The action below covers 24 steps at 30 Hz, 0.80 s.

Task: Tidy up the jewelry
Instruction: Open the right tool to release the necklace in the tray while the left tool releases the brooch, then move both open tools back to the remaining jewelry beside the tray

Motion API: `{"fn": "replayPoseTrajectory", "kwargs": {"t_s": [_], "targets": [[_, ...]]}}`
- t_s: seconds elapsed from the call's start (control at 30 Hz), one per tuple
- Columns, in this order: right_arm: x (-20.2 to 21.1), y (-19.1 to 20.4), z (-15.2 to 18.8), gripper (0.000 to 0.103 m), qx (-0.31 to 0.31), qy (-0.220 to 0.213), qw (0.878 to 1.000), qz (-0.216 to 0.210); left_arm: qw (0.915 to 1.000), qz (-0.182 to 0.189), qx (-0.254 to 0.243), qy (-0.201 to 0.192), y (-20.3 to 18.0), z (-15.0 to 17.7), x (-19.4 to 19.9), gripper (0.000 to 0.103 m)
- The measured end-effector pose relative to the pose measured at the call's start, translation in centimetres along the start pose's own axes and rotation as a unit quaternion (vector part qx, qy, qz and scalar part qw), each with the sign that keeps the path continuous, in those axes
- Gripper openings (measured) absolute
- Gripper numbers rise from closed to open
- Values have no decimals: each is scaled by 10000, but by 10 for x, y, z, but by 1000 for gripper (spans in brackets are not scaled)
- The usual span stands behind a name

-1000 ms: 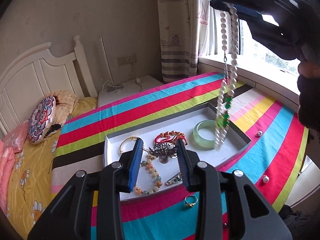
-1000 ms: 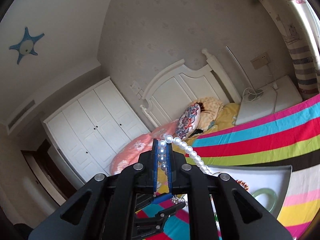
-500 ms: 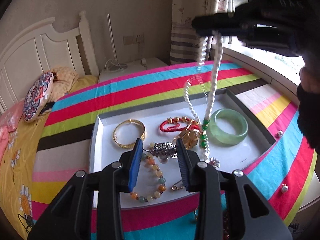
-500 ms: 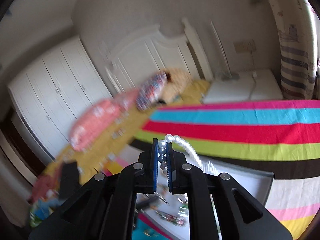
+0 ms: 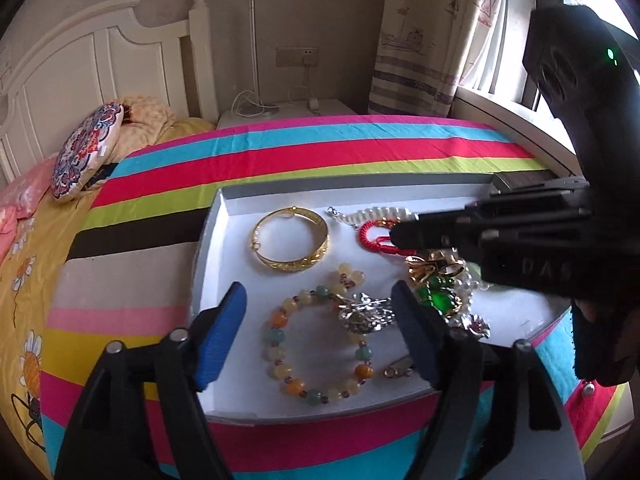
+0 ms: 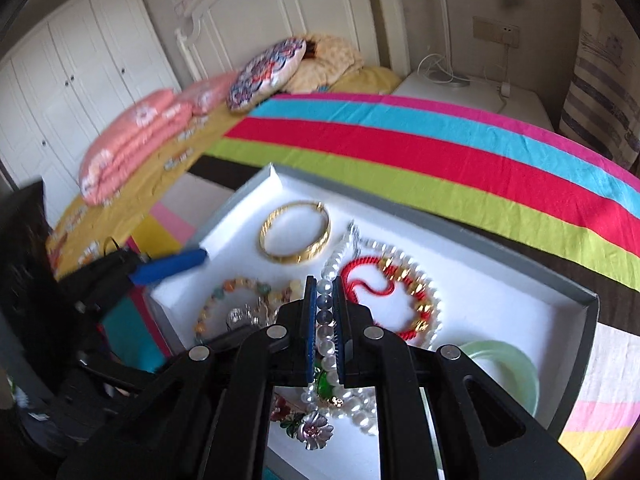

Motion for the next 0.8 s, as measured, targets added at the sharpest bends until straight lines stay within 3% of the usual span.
{"fn": "replayPoseTrajectory", "kwargs": {"t_s": [0.07, 0.1, 0.13, 0.2, 0.3, 0.53, 0.63, 0.8], "targets": [[-2, 4, 4, 11, 113, 55, 9998, 169, 10000, -73, 8, -52, 2, 1, 5, 85], [-1, 4, 5, 20, 116, 67, 9998, 166, 9999, -118, 6, -78, 3, 2, 7, 88], [1, 3, 7, 43, 73, 86, 9999, 117, 9998, -163, 0, -109, 3, 3, 11, 90], [10, 1, 6, 77, -43, 48, 10000, 13, 9995, -266, -19, -190, 3, 4, 20, 95], [32, 1, 6, 75, -56, -154, 9998, -151, 9980, -533, -91, -342, 3, 6, 36, 100], [125, 1, 23, 78, 130, -1235, 9922, 57, 9955, -746, 187, -547, 15, 11, 78, 100], [163, -7, 46, 87, 59, -1665, 9858, 214, 9947, -689, 371, -669, 15, 17, 96, 101], [203, -34, 92, 87, -334, -2105, 9758, 496, 9938, -610, 562, -745, 3, 38, 113, 101]]}}
Point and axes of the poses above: each gripper's, at about its wrist camera, not at the fingertips, and x roughly against the way its jaws point, y to its left, z to its underside, the point moved 1 cm from there along -x, roughly the way its jaws point, and after that the axes turned 12 degrees about -x, right-handed, at the moved point
